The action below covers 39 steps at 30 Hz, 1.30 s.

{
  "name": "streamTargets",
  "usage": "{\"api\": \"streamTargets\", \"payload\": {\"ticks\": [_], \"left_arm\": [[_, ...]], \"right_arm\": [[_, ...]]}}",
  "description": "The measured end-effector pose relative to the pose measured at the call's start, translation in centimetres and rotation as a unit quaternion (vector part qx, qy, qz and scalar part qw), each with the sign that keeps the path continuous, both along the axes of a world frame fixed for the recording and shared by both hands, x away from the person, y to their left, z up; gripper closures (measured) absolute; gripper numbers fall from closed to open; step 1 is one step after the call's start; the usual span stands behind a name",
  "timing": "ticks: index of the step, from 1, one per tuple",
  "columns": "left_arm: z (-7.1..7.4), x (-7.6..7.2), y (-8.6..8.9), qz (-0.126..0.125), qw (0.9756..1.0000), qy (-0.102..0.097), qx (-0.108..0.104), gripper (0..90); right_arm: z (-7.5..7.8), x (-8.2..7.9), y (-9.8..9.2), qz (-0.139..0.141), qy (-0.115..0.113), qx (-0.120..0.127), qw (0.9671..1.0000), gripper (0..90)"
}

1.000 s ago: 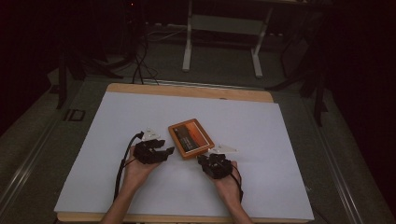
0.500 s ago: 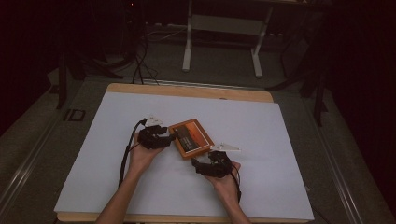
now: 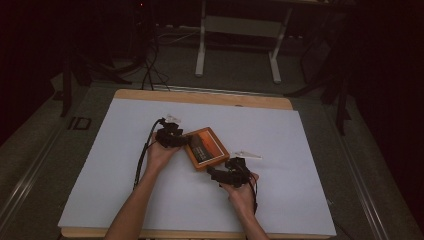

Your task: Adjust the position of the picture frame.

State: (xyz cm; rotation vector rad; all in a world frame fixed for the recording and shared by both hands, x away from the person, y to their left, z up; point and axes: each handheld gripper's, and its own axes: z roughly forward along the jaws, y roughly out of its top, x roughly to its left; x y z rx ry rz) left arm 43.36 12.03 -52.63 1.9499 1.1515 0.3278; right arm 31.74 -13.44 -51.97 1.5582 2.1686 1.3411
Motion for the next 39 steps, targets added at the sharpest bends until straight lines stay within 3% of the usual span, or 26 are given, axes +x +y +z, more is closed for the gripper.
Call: {"api": "streamTargets", "payload": {"ticks": [9, 13, 22, 27, 33, 39], "left_arm": [[-0.5, 1.0, 0.0, -0.012, 0.9993, 0.015, -0.033, 46.3], [-0.5, 1.0, 0.0, -0.009, 0.9992, 0.016, -0.036, 46.0], [-0.5, 0.8, 0.1, -0.008, 0.9991, 0.017, -0.038, 46.0], [-0.6, 0.6, 0.5, -0.011, 0.9987, 0.02, -0.046, 46.3], [-0.5, 0.3, 0.8, -0.013, 0.9982, 0.024, -0.053, 46.3], [-0.3, 0.0, 1.2, -0.017, 0.998, 0.024, -0.056, 46.4]], "right_arm": [[-0.1, 0.8, 0.0, -0.011, 0.034, 0.048, 0.9982, 18.5], [-0.2, 1.0, -0.1, -0.014, 0.047, 0.067, 0.9965, 19.2], [-0.5, 2.1, -0.5, -0.032, 0.093, 0.133, 0.9862, 23.8], [-0.6, 2.7, -0.4, -0.044, 0.108, 0.138, 0.9834, 32.2], [-0.7, 2.9, -0.4, -0.05, 0.107, 0.139, 0.9833, 38.4], [-0.4, 2.7, -0.2, -0.049, 0.087, 0.116, 0.9883, 46.2]]}}
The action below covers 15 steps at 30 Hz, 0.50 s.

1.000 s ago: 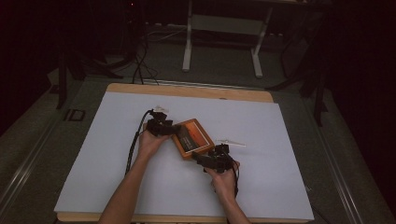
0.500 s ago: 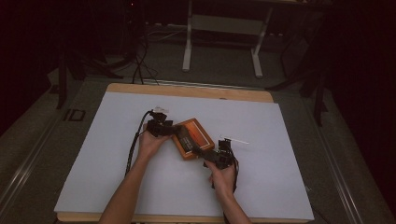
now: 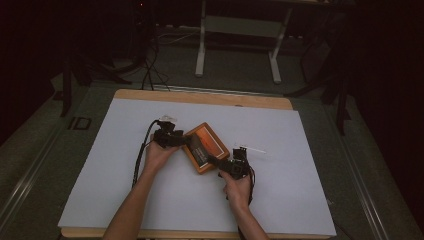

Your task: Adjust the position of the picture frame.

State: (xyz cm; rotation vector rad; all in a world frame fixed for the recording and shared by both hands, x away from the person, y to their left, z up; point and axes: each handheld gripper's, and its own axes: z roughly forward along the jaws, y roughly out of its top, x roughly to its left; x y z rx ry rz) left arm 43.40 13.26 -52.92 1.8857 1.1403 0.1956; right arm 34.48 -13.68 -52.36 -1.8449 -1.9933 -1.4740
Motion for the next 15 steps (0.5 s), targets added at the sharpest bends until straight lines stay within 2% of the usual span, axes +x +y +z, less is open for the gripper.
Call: {"api": "streamTargets", "payload": {"ticks": [4, 8, 12, 15], "left_arm": [[0.2, -0.2, 0.3, -0.002, 1.0, -0.001, -0.001, 47.1], [0.3, -0.3, 0.5, -0.001, 1.0, -0.002, -0.007, 47.1], [0.2, -0.4, 0.7, -0.003, 0.9999, -0.003, -0.011, 46.7], [0.5, -0.7, 1.3, -0.008, 0.9997, -0.008, -0.022, 47.4]], "right_arm": [[0.3, -0.1, 0.0, 0.004, -0.018, -0.015, 0.9997, 51.8], [0.6, 0.0, 0.0, 0.004, -0.035, -0.018, 0.9992, 55.3], [0.7, 0.4, 0.4, 0.01, -0.04, -0.011, 0.9991, 58.2], [0.9, 0.5, 1.1, 0.019, -0.049, 0.006, 0.9986, 66.3]]}}
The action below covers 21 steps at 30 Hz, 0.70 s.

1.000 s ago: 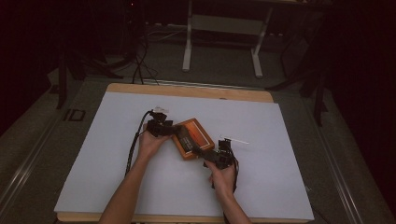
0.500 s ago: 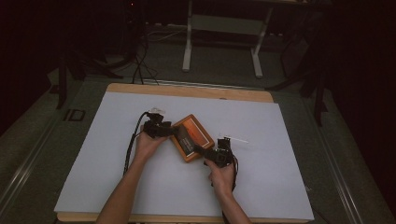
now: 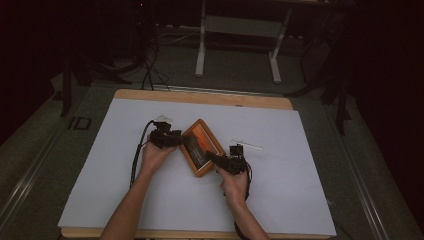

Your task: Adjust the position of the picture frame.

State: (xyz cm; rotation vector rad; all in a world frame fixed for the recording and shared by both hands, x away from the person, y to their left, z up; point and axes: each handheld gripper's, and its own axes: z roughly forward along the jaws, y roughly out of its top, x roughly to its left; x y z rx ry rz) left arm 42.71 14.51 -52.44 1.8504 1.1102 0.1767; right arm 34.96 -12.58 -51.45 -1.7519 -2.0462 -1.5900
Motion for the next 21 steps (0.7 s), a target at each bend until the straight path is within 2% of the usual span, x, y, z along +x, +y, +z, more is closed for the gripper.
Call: {"api": "streamTargets", "payload": {"ticks": [1, 3, 4, 5, 7, 15, 21], "left_arm": [[0.1, -0.1, 0.2, -0.002, 1.0, -0.002, 0.001, 48.0], [0.3, -0.2, 0.3, -0.005, 1.0, -0.004, 0.005, 48.5], [0.4, -0.3, 0.4, -0.008, 0.9999, -0.007, 0.012, 49.0], [0.5, -0.6, 0.3, -0.014, 0.9993, -0.013, 0.032, 49.0], [0.6, -0.7, 0.2, -0.018, 0.9989, -0.019, 0.04, 49.1], [1.1, -1.1, 0.1, -0.028, 0.9979, -0.035, 0.046, 48.9], [1.6, -1.4, 0.2, -0.033, 0.9973, -0.051, 0.041, 48.7]], "right_arm": [[0.2, -0.1, 0.3, -0.002, -0.011, -0.009, 0.9999, 68.1], [0.5, -0.1, 0.4, -0.003, -0.016, -0.01, 0.9998, 69.9], [0.8, 0.0, 0.5, 0.004, -0.023, -0.005, 0.9997, 71.3], [1.0, 0.0, 0.6, 0.006, -0.027, -0.012, 0.9996, 71.4], [1.4, 0.1, 0.8, 0.01, -0.028, -0.012, 0.9995, 71.4], [2.4, 0.6, 0.6, 0.02, -0.044, -0.009, 0.9988, 71.6], [3.8, 1.5, -1.0, 0.039, -0.053, 0.013, 0.9977, 71.8]]}}
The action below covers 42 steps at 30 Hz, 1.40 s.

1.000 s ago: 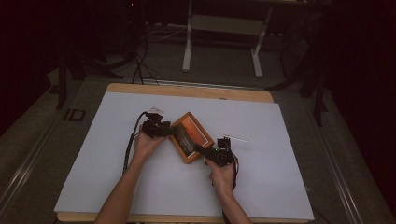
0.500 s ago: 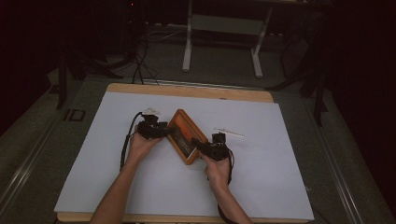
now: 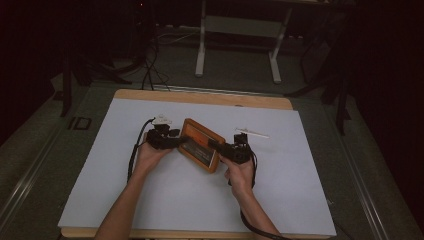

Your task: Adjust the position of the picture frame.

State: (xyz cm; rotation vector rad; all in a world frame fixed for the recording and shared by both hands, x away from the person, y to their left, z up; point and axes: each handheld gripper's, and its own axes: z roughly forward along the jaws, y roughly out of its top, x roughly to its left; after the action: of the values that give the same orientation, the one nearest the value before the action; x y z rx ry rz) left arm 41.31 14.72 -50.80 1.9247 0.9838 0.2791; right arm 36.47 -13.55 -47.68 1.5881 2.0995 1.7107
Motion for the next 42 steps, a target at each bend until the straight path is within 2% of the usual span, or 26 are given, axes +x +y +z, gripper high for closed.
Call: {"api": "streamTargets", "payload": {"ticks": [7, 8, 11, 12, 21, 25, 27, 29, 31, 32, 33, 34, 36, 41, 42], "left_arm": [[0.6, -0.4, 0.2, -0.006, 0.9999, -0.011, -0.005, 47.5], [0.8, -0.6, 0.3, -0.009, 0.9998, -0.016, -0.007, 47.3], [1.1, -0.7, 0.4, -0.011, 0.9997, -0.022, -0.01, 47.1], [1.3, -0.9, 0.5, -0.011, 0.9995, -0.027, -0.012, 47.0], [2.5, -1.2, 0.8, -0.023, 0.9987, -0.046, -0.007, 44.3], [3.1, -1.3, 0.3, -0.044, 0.9977, -0.052, 0.0, 44.2], [3.2, -1.4, 0.2, -0.047, 0.9975, -0.052, -0.002, 44.3], [3.4, -1.4, 0.0, -0.051, 0.9971, -0.056, 0.0, 43.6], [3.6, -1.4, -0.1, -0.056, 0.9966, -0.061, -0.001, 44.4], [3.6, -1.4, -0.1, -0.061, 0.9963, -0.061, -0.004, 44.8], [3.7, -1.4, -0.1, -0.067, 0.9959, -0.06, -0.008, 44.8], [3.8, -1.5, -0.2, -0.077, 0.9952, -0.06, -0.011, 44.8], [3.8, -1.5, -0.3, -0.086, 0.9946, -0.058, -0.013, 44.8], [4.1, -1.7, -0.9, -0.124, 0.9904, -0.059, -0.016, 44.6], [4.1, -1.7, -0.9, -0.124, 0.9904, -0.059, -0.016, 44.7]], "right_arm": [[0.6, 0.8, -0.8, 0.033, 0.004, -0.001, 0.9995, 71.8], [0.8, 1.1, -1.0, 0.041, 0.012, 0.001, 0.9991, 71.8], [1.0, 1.4, -1.2, 0.054, 0.016, -0.002, 0.9984, 71.8], [1.2, 1.6, -1.3, 0.065, 0.02, -0.005, 0.9977, 71.9], [1.9, 2.3, -1.7, 0.1, 0.037, -0.017, 0.9942, 71.8], [2.4, 2.6, -1.7, 0.12, 0.046, -0.027, 0.9913, 71.8], [2.4, 2.7, -1.6, 0.123, 0.046, -0.029, 0.9909, 71.7], [2.7, 2.8, -1.5, 0.134, 0.05, -0.035, 0.9891, 71.7], [2.8, 2.8, -1.5, 0.14, 0.05, -0.039, 0.9881, 71.7], [3.0, 2.8, -1.4, 0.152, 0.051, -0.044, 0.986, 71.7], [3.0, 2.8, -1.4, 0.152, 0.051, -0.044, 0.986, 71.7], [3.2, 2.9, -1.3, 0.161, 0.055, -0.048, 0.9843, 71.7], [3.3, 3.0, -1.3, 0.164, 0.056, -0.05, 0.9835, 71.7], [3.8, 3.4, -0.9, 0.19, 0.065, -0.066, 0.9775, 71.7], [3.8, 3.4, -0.9, 0.19, 0.065, -0.066, 0.9775, 71.7]]}}
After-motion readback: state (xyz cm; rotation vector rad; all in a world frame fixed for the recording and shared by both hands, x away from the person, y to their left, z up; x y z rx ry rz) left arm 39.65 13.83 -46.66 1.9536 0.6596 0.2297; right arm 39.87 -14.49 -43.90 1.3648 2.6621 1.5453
